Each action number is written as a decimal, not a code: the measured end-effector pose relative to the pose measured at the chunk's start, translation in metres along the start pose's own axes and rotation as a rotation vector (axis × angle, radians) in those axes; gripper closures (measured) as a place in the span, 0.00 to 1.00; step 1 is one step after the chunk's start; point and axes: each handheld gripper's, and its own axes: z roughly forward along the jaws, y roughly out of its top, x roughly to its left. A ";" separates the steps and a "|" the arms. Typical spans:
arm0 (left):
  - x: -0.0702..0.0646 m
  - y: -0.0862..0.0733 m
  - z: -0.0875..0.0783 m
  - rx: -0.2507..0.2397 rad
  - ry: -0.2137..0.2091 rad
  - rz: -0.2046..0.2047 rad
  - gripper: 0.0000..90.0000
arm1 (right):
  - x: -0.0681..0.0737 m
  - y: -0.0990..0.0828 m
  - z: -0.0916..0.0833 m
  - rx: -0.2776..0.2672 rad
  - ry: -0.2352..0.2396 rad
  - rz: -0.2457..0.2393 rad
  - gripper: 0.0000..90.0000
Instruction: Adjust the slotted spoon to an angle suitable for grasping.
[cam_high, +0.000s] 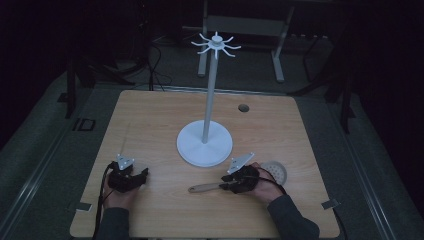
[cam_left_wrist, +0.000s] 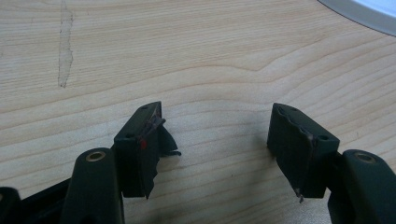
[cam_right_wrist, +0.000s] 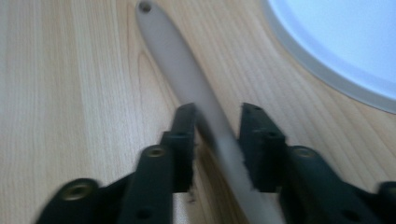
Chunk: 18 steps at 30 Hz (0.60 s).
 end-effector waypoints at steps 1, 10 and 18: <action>0.000 0.000 0.000 0.000 0.000 0.000 0.40 | 0.002 0.002 0.004 0.027 -0.017 -0.026 0.68; 0.000 0.000 0.000 -0.002 0.001 -0.001 0.40 | 0.008 0.000 0.000 0.025 -0.044 -0.091 0.78; 0.000 0.000 0.000 -0.001 0.003 0.000 0.40 | 0.000 -0.006 -0.004 0.006 -0.040 -0.049 0.79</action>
